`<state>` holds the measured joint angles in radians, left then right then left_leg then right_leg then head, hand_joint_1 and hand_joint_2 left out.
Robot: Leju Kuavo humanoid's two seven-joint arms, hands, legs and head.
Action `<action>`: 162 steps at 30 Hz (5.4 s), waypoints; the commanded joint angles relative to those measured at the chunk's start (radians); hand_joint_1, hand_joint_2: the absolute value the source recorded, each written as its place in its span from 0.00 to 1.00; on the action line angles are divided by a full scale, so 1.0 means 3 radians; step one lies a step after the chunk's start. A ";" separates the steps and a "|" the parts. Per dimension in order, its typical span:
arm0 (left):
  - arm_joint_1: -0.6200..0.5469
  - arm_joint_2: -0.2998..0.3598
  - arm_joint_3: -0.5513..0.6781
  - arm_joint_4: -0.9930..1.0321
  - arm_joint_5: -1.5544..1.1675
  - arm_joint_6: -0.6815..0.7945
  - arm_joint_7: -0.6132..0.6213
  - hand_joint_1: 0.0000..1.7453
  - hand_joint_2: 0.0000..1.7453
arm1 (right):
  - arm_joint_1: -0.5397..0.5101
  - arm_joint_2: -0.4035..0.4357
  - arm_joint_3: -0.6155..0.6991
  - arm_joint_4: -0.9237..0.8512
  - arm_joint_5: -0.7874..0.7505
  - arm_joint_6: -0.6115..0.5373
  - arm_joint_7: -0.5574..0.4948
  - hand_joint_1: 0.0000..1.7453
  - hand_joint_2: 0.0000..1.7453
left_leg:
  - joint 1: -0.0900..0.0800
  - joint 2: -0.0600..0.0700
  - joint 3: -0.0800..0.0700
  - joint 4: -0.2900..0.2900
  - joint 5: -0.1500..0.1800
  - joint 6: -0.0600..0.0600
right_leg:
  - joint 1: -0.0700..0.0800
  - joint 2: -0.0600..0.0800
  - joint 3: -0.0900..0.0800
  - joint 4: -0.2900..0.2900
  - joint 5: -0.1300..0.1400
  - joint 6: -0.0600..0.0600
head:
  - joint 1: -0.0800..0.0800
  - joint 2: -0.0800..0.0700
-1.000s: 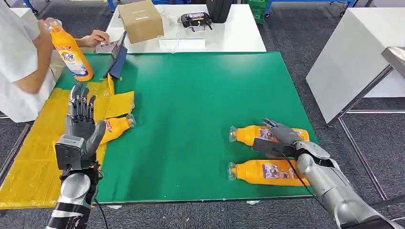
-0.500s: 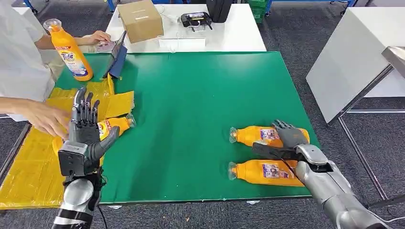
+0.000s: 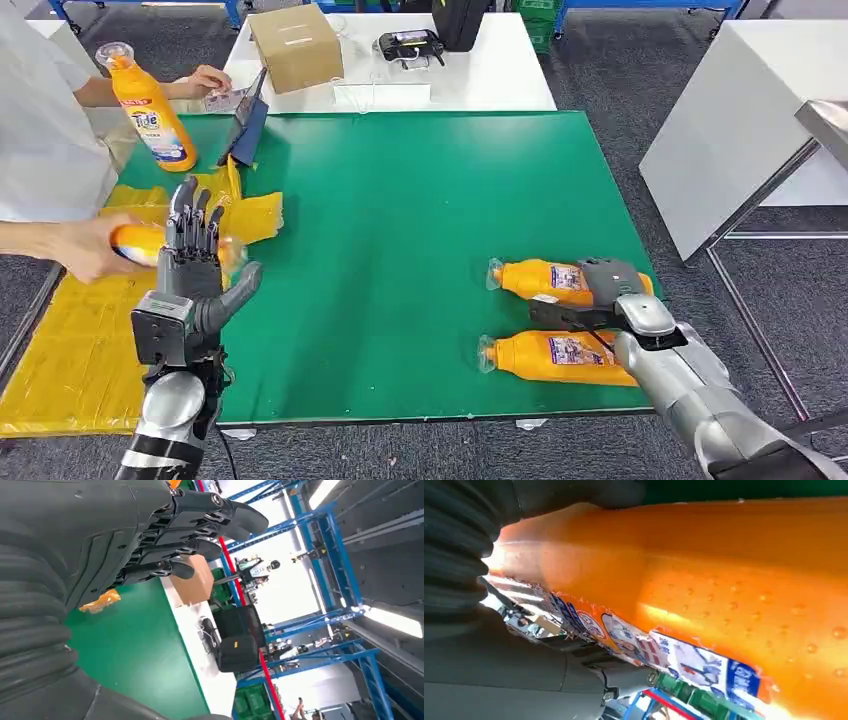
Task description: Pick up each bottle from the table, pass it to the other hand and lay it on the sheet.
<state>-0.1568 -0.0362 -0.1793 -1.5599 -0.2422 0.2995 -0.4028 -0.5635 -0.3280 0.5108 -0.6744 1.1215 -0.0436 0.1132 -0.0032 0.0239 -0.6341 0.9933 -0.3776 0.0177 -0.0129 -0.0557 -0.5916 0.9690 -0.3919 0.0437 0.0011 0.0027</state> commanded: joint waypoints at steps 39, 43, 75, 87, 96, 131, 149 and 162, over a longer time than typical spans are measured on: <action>0.0022 0.0086 -0.1090 -0.0052 -0.0261 -0.0457 0.0151 0.00 1.00 | 0.0943 0.1656 0.0045 -0.1575 -0.2603 -0.0366 -0.1486 1.00 1.00 | 0.0010 0.0008 -0.0010 -0.0005 -0.0017 -0.0017 | 0.0009 0.0027 -0.0017 -0.0002 -0.0016 -0.0017 | -0.0001 0.0000; 0.0022 0.0086 -0.1090 -0.0052 -0.0261 -0.0457 0.0151 0.00 1.00 | 0.0943 0.1656 0.0045 -0.1575 -0.2603 -0.0366 -0.1486 1.00 1.00 | 0.0010 0.0008 -0.0010 -0.0005 -0.0017 -0.0017 | 0.0009 0.0027 -0.0017 -0.0002 -0.0016 -0.0017 | -0.0001 0.0000; -0.0208 0.0022 -0.1056 0.0467 -0.1129 0.0303 0.0357 1.00 1.00 | 0.0922 0.1554 0.0995 -0.1748 -0.2155 -0.0521 -0.1460 1.00 1.00 | 0.0008 -0.0007 -0.0022 -0.0003 -0.0014 -0.0015 | 0.0007 0.0010 -0.0027 0.0002 -0.0021 -0.0016 | -0.0001 0.0000; -0.0261 0.0105 -0.0614 0.0417 -0.0979 0.0253 0.0416 1.00 1.00 | 0.1293 0.1255 0.0448 -0.2645 -0.1647 -0.1139 -0.1323 0.00 1.00 | 0.0006 -0.0003 -0.0032 -0.0003 -0.0011 -0.0013 | 0.0005 0.0010 -0.0035 0.0003 -0.0017 -0.0015 | 0.0000 0.0000; -0.0384 0.0379 0.0117 0.0685 -0.3087 0.0849 0.1372 1.00 1.00 | 0.1362 0.0640 0.0243 -0.2925 0.0044 -0.0788 -0.0388 0.00 1.00 | 0.0007 0.0002 -0.0027 -0.0005 -0.0010 -0.0013 | 0.0006 0.0013 -0.0035 -0.0001 -0.0015 -0.0014 | -0.0001 0.0000; -0.1066 0.0198 0.1069 0.3015 -0.1376 0.0372 -0.0001 0.00 0.00 | 0.1206 -0.0264 -0.0123 -0.2016 0.0212 -0.0008 -0.0117 0.00 1.00 | 0.0005 -0.0010 -0.0007 -0.0002 -0.0014 -0.0012 | 0.0003 0.0009 -0.0007 -0.0004 -0.0018 -0.0015 | 0.0000 0.0000; -0.0595 0.0106 0.0909 0.2146 -0.0789 0.0236 -0.0321 0.00 0.00 | 0.1727 0.0323 -0.0340 -0.3161 -0.2251 0.0290 -0.1607 0.00 1.00 | 0.0007 -0.0004 -0.0014 0.0001 -0.0017 -0.0014 | 0.0005 0.0011 -0.0017 0.0004 -0.0024 -0.0017 | -0.0001 0.0000; -0.0118 0.0029 0.0881 0.1371 -0.0586 0.0265 -0.0266 0.00 0.00 | 0.1948 0.0122 -0.0382 -0.3201 -0.1209 -0.0160 -0.1130 0.00 1.00 | 0.0004 -0.0001 -0.0016 -0.0001 -0.0018 -0.0015 | 0.0004 0.0011 -0.0021 0.0002 -0.0022 -0.0016 | -0.0001 0.0000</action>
<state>-0.2450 -0.0126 0.0908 -1.0617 -0.4341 0.3872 -0.5089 -0.0029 -0.2407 0.4002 -1.6430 0.5830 -0.0298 -0.3272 -0.0024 0.0249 -0.6422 0.9930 -0.3810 0.0138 -0.0116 -0.0551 -0.6013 0.9700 -0.3966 0.0396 0.0008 0.0027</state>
